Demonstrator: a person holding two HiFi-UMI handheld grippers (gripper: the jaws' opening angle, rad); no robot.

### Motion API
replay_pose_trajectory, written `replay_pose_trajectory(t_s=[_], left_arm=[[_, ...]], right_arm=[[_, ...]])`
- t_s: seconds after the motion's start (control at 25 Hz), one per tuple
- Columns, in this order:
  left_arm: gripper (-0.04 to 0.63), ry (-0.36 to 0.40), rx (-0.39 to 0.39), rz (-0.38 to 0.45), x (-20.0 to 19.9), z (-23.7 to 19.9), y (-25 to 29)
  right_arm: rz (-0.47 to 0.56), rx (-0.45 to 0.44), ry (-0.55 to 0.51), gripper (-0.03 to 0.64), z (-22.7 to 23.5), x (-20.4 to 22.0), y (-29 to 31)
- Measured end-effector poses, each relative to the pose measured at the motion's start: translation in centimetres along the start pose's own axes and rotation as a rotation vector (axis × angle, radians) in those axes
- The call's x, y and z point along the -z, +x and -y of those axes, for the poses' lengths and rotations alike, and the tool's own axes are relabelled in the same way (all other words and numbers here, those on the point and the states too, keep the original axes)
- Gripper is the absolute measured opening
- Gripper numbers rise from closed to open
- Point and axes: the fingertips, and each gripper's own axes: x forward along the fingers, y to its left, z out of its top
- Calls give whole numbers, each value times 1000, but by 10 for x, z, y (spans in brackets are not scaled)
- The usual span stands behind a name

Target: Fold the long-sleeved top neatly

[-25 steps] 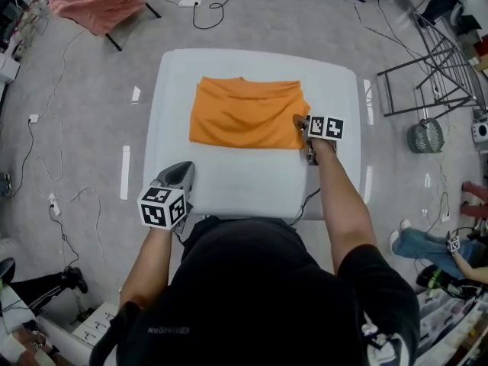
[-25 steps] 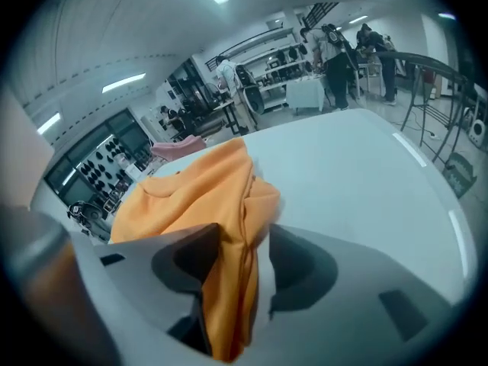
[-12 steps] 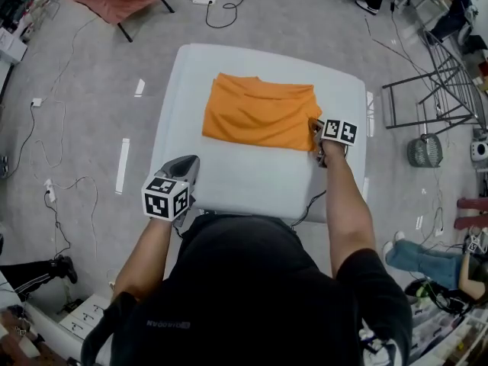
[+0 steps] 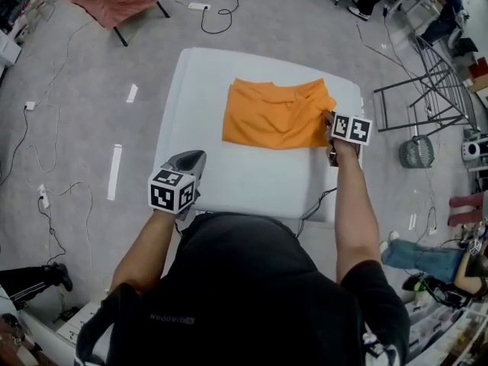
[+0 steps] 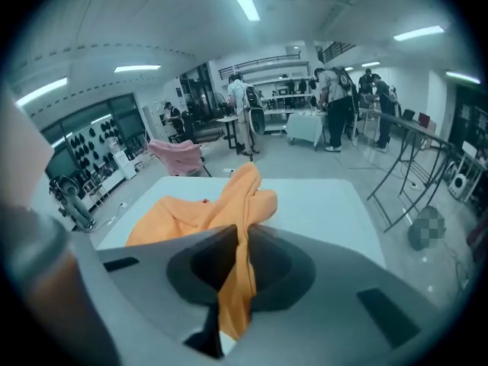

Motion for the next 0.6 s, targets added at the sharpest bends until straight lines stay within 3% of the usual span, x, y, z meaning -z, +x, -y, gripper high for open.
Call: replay_pose_trajectory(t_s=[0.16, 0.32, 0.6], left_arm=[[8, 20, 36, 7, -6, 2, 0], [8, 29, 55, 14, -9, -5, -6], [8, 24, 57, 7, -4, -27, -23]], right_arm=[[28, 28, -102, 46, -47, -33, -20], [40, -2, -160, 48, -112, -53, -26], [-10, -53, -162, 54, -213, -41, 10]])
